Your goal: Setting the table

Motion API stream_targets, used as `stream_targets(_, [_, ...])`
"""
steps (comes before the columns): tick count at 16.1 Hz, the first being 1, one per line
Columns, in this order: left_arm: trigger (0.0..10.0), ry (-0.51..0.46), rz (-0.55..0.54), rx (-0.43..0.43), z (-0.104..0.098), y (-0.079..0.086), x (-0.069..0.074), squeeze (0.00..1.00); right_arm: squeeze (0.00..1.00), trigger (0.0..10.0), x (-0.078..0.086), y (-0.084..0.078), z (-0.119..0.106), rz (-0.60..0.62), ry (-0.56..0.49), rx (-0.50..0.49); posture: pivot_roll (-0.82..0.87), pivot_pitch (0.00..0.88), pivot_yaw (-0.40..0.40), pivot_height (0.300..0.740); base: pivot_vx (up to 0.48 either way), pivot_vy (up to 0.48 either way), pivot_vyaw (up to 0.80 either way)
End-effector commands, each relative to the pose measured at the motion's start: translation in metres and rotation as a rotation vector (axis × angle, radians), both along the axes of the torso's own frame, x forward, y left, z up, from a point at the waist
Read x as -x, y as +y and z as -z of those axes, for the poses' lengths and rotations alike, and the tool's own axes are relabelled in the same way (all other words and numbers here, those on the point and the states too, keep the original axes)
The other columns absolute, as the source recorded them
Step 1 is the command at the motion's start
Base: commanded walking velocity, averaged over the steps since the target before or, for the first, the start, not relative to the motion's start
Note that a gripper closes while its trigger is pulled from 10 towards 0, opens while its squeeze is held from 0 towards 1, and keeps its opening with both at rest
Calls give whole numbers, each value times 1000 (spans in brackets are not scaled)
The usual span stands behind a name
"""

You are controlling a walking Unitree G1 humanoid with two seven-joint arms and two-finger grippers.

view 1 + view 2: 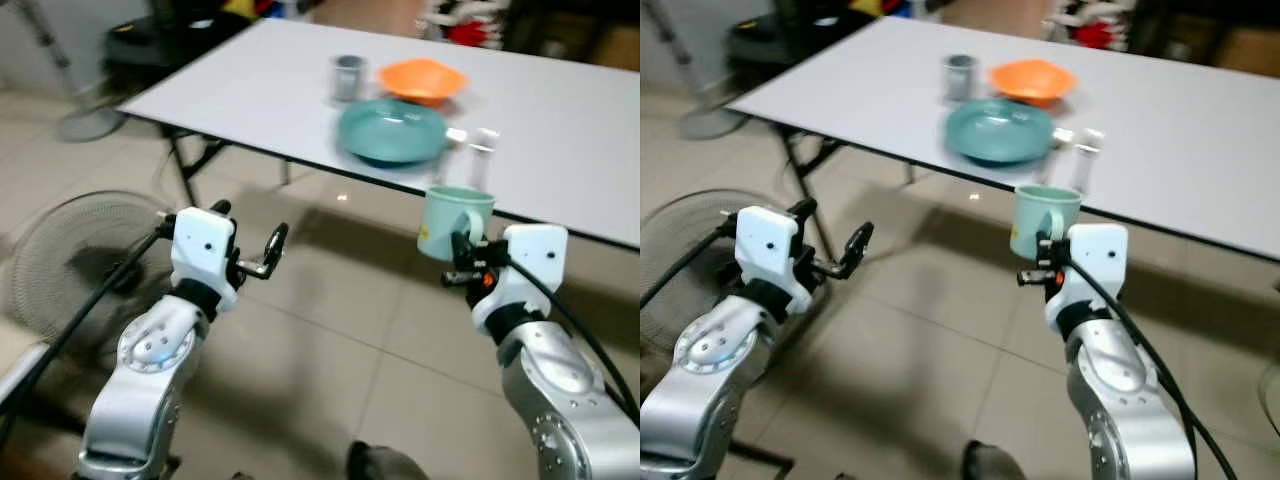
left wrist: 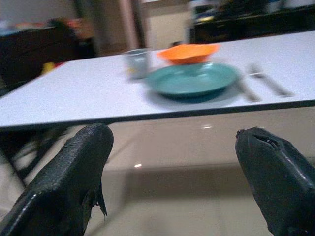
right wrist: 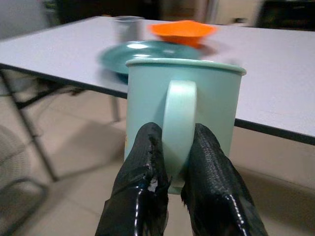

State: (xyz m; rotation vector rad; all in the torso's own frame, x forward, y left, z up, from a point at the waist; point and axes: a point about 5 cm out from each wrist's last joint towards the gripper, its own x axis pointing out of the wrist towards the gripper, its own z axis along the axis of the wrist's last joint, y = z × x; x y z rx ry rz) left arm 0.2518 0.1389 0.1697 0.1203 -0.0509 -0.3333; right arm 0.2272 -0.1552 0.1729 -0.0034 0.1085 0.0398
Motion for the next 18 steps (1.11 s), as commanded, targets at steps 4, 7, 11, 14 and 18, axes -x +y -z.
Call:
stream_targets(4, [10000, -10, -3, -21, -2, 1, -2, 0, 0, 10000, 0, -2, -5, 24, -21, 16, 16, 60, 39, 740, 0, -232, -400])
stream_targets(7, [10000, -11, -4, -21, -3, 1, -2, 0, 0, 10000, 0, -4, -5, 26, -17, 29, 15, 63, 38, 740, 0, -339, 0])
stream_targets(11, [10000, -10, -4, -22, -3, 0, -3, 0, 0, 10000, 0, -5, -5, 30, -15, 33, 12, 63, 42, 740, 0, -340, 0])
stream_targets(14, [10000, 1, -4, -12, -2, 1, -4, 0, 0, 10000, 0, -6, -5, 40, -16, 36, 10, 63, 44, 740, 0, -225, 0])
stream_targets(18, [10000, 5, 4, -13, -3, 2, -7, 0, 0, 10000, -1, -7, -5, 53, -16, 27, 7, 64, 53, 740, 0, 0, 0])
